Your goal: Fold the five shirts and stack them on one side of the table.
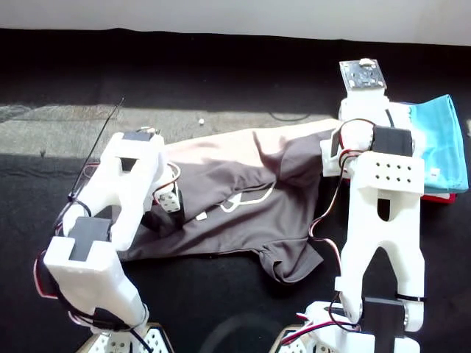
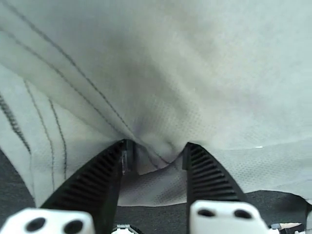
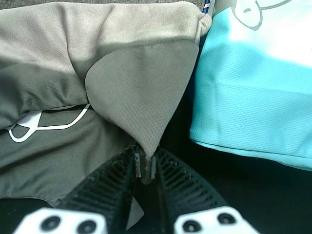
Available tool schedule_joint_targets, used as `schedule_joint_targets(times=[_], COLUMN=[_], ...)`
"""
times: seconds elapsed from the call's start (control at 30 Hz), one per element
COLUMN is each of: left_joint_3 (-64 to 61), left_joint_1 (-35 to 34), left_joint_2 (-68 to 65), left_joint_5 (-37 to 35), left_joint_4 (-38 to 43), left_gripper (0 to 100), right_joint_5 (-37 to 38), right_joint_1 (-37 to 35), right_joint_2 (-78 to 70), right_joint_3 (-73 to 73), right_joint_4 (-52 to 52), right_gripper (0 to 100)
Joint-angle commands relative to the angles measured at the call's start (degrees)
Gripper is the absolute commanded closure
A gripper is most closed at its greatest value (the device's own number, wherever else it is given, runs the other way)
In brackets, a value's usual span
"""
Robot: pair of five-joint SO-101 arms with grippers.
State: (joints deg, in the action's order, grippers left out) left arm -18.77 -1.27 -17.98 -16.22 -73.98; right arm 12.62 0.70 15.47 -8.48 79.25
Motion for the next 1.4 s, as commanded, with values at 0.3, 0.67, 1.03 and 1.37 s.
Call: schedule_joint_targets(times=[0.3, 0.67, 1.03, 1.37], left_joint_3=[19.47, 22.81, 57.80, 77.93], left_joint_1=[-0.22, -1.98, -9.19, -16.22], left_joint_2=[-0.22, -0.22, -0.13, -0.92], left_joint_5=[-0.09, -0.09, 11.25, 19.87], left_joint_4=[-13.19, -14.51, -27.08, -23.47], left_gripper=[91, 99, 99, 99], right_joint_5=[-0.44, -0.62, -0.44, -0.44], right_joint_1=[-0.22, 0.04, 0.13, -0.75], right_joint_2=[2.86, 3.21, 3.30, -7.25], right_joint_3=[0.13, 0.22, 16.57, 27.21], right_joint_4=[-0.31, -3.30, -8.04, -19.12], right_gripper=[99.3, 99.3, 99.3, 99.3])
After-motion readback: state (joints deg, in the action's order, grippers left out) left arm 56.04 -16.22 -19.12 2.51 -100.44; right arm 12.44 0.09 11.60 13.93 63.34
